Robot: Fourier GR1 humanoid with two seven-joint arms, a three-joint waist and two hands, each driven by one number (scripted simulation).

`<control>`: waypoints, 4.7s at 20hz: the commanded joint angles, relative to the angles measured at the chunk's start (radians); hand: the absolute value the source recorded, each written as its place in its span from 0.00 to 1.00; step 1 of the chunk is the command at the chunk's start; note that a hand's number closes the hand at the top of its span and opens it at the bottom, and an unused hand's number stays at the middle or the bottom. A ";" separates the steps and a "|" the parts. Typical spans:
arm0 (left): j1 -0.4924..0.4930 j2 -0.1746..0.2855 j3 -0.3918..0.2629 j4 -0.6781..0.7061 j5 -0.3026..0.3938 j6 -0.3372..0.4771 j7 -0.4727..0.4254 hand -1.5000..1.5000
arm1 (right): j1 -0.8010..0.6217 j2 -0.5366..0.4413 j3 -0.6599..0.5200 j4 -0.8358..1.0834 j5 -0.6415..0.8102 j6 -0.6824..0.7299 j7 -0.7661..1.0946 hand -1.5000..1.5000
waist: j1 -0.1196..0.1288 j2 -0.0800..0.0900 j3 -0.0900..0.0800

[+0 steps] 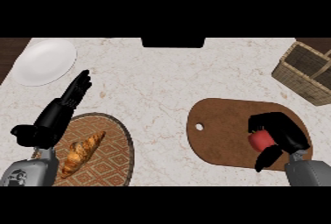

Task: Pick the bell pepper from the cutting board and place it in the basket

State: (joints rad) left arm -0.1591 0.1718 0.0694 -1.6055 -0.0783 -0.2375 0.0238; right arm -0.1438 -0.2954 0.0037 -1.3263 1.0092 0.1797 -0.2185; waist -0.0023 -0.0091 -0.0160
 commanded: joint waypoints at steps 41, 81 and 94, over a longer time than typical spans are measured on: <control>-0.019 -0.024 -0.001 0.033 -0.017 0.011 -0.006 0.50 | -0.901 0.136 -0.121 -0.243 0.072 -0.099 1.294 1.00 | 0.004 0.009 0.016; 0.029 -0.048 -0.022 0.026 -0.048 0.013 -0.053 0.50 | -0.805 -0.361 -0.510 0.574 -0.094 -0.665 0.634 1.00 | 0.007 0.012 0.016; -0.089 -0.013 0.009 0.063 -0.015 -0.022 0.012 0.50 | -0.917 -0.450 -0.568 0.813 -0.209 -0.817 0.424 0.00 | 0.021 0.016 0.017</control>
State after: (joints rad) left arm -0.2050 0.1557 0.0812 -1.5561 -0.0981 -0.2499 0.0068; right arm -1.0396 -0.7274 -0.5657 -0.5645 0.8270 -0.6317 0.2656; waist 0.0189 0.0074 0.0008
